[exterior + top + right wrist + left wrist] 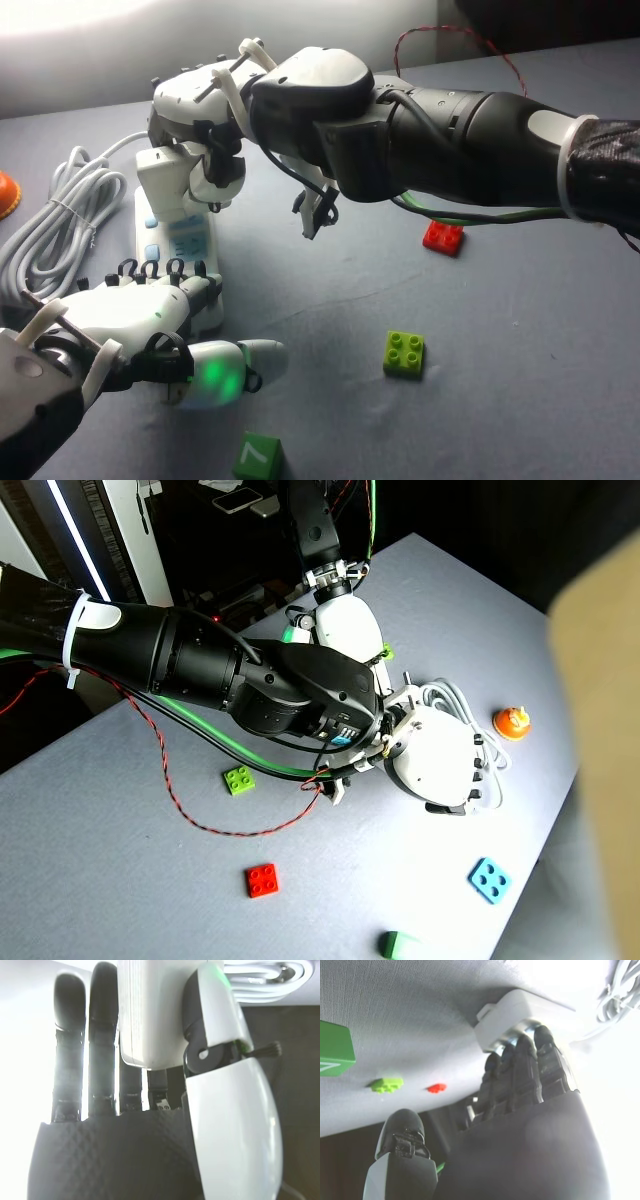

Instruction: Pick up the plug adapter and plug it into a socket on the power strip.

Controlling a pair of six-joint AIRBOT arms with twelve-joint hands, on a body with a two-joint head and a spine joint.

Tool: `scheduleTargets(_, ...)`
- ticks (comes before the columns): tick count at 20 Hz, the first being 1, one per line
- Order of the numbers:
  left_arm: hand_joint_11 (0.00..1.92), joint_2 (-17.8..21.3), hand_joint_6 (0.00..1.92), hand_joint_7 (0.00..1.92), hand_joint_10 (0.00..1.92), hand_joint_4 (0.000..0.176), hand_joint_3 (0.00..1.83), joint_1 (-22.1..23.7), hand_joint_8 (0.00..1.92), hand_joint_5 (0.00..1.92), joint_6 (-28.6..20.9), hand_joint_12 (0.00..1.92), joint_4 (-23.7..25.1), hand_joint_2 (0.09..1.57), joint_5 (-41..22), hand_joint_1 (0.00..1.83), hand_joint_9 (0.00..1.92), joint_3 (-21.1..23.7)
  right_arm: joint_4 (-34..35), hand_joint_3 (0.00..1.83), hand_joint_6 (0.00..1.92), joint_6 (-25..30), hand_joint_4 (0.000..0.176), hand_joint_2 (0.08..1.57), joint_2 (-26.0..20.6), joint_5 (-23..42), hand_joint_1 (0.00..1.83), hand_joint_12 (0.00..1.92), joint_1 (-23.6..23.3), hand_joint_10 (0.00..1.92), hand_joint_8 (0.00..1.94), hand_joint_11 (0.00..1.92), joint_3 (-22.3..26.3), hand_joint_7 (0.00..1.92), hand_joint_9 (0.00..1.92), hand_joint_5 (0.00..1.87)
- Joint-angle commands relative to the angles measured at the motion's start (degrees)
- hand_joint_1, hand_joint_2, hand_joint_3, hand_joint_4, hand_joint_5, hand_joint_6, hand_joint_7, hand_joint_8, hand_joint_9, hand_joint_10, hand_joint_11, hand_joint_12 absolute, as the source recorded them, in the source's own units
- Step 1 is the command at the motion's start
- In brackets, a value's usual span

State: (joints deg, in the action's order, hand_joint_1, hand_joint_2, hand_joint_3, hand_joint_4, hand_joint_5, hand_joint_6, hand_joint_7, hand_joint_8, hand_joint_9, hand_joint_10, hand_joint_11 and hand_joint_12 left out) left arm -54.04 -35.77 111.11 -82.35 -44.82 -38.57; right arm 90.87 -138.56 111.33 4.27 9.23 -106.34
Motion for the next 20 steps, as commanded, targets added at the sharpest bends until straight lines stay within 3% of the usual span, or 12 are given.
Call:
scheduleTargets(1,0.00,0.17,0.00,0.10,0.00,0.000,0.00,0.10,0.00,0.07,-0.42,0.21,0.93,1.17,-0.53,0.00,0.08,-0.15,0.32,0.00,1.18,0.37,0.000,1.18,0.87,-2.61,1.22,1.37,0.43,0.97,1.20,0.62,0.31,0.96,0.86,0.76)
scheduleTargets(6,0.00,0.17,0.00,0.10,0.00,0.000,0.00,0.10,0.00,0.08,-0.62,0.25,0.93,1.15,-0.68,0.00,0.08,-0.15,0.29,0.00,1.20,-1.18,0.000,1.20,0.59,-2.47,1.21,1.38,2.08,1.09,1.29,0.62,0.31,0.91,0.79,0.74)
scheduleTargets(12,0.00,0.17,0.00,0.10,0.00,0.000,0.00,0.02,0.00,0.09,-0.73,0.28,0.93,1.15,-0.68,0.00,0.09,-0.10,0.30,0.00,1.08,-1.07,0.000,1.17,0.96,-2.16,1.21,1.37,2.10,1.06,1.22,0.63,0.34,0.94,0.80,0.83)
scheduleTargets(20,0.00,0.33,0.00,0.10,0.00,0.000,0.00,0.04,0.00,0.08,-0.90,0.29,0.92,1.15,-0.85,0.00,0.08,0.02,0.29,0.00,1.15,-1.12,0.000,1.18,-0.15,-1.46,1.22,1.35,2.94,1.02,1.22,0.60,0.34,0.94,0.82,0.78)
